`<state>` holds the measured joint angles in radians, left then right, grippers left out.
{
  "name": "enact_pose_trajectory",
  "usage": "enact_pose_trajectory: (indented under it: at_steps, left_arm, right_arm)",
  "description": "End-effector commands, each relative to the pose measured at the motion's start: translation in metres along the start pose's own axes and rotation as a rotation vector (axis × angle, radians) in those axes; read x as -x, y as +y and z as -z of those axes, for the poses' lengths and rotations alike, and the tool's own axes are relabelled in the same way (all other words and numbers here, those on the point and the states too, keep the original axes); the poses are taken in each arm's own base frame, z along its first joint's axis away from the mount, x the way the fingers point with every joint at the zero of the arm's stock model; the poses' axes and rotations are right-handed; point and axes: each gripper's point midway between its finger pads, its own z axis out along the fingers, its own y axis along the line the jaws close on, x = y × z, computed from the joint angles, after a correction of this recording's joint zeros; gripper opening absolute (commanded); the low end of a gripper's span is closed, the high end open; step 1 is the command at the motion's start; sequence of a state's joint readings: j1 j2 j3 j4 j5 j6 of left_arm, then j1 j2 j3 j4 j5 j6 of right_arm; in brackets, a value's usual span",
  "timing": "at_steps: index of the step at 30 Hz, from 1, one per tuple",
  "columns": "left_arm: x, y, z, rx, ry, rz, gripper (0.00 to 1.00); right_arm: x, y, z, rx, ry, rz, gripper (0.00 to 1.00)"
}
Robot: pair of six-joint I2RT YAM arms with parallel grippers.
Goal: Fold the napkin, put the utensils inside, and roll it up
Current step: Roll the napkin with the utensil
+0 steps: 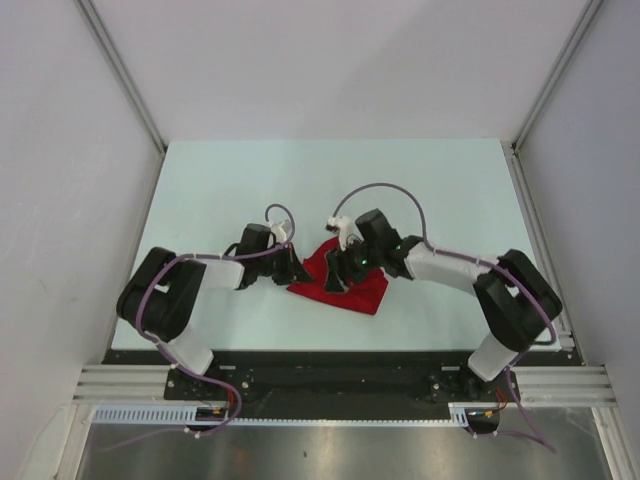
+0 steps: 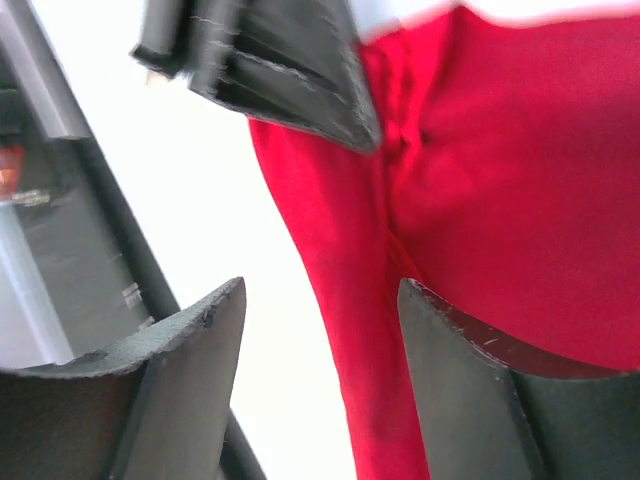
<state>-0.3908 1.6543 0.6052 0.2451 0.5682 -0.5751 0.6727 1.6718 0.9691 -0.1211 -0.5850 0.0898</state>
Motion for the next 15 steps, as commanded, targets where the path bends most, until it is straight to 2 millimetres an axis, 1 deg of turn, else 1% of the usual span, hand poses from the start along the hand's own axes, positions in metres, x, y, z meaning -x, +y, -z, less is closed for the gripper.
enact_pose_trajectory:
  at_steps: [1, 2, 3, 4, 5, 6, 7, 9, 11, 15]
  left_arm:
    - [-0.009, 0.012, 0.002, 0.067, 0.046, 0.023, 0.0]
    - [-0.009, 0.013, 0.002, 0.069, 0.048, 0.027, 0.0]
    - [-0.007, 0.014, 0.002, 0.069, 0.046, 0.029, 0.0]
    - [-0.007, 0.014, 0.002, 0.069, 0.048, 0.034, 0.0]
    - [-0.007, 0.015, 0.002, 0.07, 0.05, 0.037, 0.0]
    - [-0.005, 0.016, 0.002, 0.069, 0.047, 0.041, 0.0]
    - [-0.006, 0.016, 0.002, 0.069, 0.05, 0.044, 0.0]
    - [-0.005, 0.017, 0.002, 0.071, 0.05, 0.047, 0.0]
    - [-0.004, 0.018, 0.002, 0.07, 0.049, 0.053, 0.0]
    - [-0.003, 0.02, 0.002, 0.071, 0.047, 0.059, 0.0]
  right_arm:
    - [0.009, 0.005, -0.005, -0.351, -0.124, 0.289, 0.68]
    - [0.021, 0.009, -0.005, -0.4, -0.184, 0.351, 0.68]
    - [0.019, -0.004, 0.0, -0.513, -0.198, 0.38, 0.69]
    - [0.019, 0.01, -0.006, -0.521, -0.215, 0.455, 0.69]
    - [0.021, 0.004, -0.001, -0.604, -0.231, 0.486, 0.68]
    - [0.016, 0.004, -0.003, -0.633, -0.226, 0.519, 0.68]
    - [0.016, 0.006, -0.004, -0.655, -0.229, 0.574, 0.68]
    - [0.009, 0.014, -0.008, -0.695, -0.225, 0.64, 0.68]
    - [0.0, 0.012, -0.012, -0.733, -0.198, 0.692, 0.67]
    - [-0.011, 0.011, -0.019, -0.749, -0.173, 0.74, 0.65]
